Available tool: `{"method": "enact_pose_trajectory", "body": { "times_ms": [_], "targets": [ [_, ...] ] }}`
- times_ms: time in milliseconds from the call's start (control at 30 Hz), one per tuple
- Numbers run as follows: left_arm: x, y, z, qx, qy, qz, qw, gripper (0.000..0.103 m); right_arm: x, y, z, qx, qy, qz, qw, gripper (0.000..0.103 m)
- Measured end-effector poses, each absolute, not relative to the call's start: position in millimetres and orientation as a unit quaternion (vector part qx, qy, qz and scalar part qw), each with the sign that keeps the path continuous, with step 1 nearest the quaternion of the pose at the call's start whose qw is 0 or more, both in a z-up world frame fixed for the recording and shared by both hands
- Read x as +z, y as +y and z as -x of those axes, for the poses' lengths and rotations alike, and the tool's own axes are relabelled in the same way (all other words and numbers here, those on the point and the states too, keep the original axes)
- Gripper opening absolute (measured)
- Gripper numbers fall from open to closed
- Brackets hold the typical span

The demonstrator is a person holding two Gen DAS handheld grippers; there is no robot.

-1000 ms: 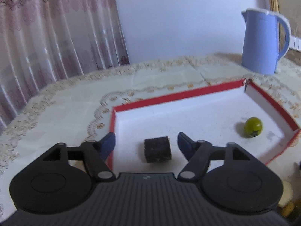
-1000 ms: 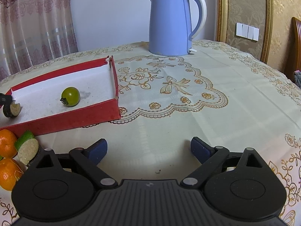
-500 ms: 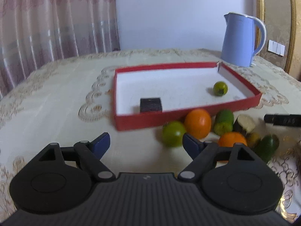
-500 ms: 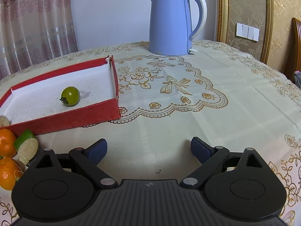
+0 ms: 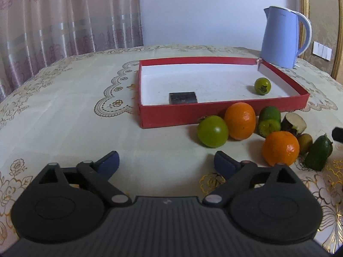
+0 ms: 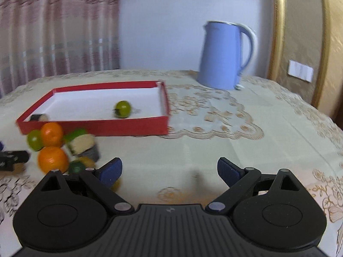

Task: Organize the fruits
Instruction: 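Reach the right gripper to the yellow pear-like fruit and close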

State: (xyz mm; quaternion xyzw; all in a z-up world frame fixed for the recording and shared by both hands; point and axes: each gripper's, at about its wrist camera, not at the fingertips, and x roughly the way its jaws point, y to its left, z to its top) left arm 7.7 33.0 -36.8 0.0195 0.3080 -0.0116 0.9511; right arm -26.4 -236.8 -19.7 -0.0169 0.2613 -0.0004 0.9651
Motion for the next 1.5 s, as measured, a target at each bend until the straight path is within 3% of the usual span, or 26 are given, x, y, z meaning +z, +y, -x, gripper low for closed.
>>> {"method": "enact_pose_trajectory", "body": {
  "times_ms": [100, 600, 667, 800, 1200, 1367, 1500],
  "targets": [
    [-38, 33, -8, -0.005, 0.309, -0.020, 0.951, 0.103, -21, -227, 30, 0.003, 0.255, 0.042, 0.966, 0.096],
    [-38, 34, -10, -0.006, 0.312, -0.014, 0.950, 0.103, -20, -206, 40, 0.039, 0.242, 0.093, 0.965, 0.095],
    [-39, 35, -10, -0.007, 0.313, -0.012, 0.950, 0.103, -19, -207, 42, 0.042, 0.244, 0.093, 0.964, 0.087],
    [-39, 35, -10, -0.007, 0.313, -0.012, 0.950, 0.103, -23, -213, 43, 0.039, 0.255, 0.090, 0.962, 0.083],
    [-39, 35, -10, -0.006, 0.313, -0.011, 0.950, 0.103, -28, -206, 19, 0.128, 0.256, 0.108, 0.952, 0.058],
    [-39, 34, -10, -0.006, 0.313, -0.011, 0.950, 0.103, -31, -207, 8, 0.157, 0.272, 0.097, 0.945, 0.033],
    [-39, 34, -10, -0.007, 0.313, -0.011, 0.950, 0.103, -36, -204, 12, 0.148, 0.276, 0.097, 0.945, 0.029]
  ]
}}
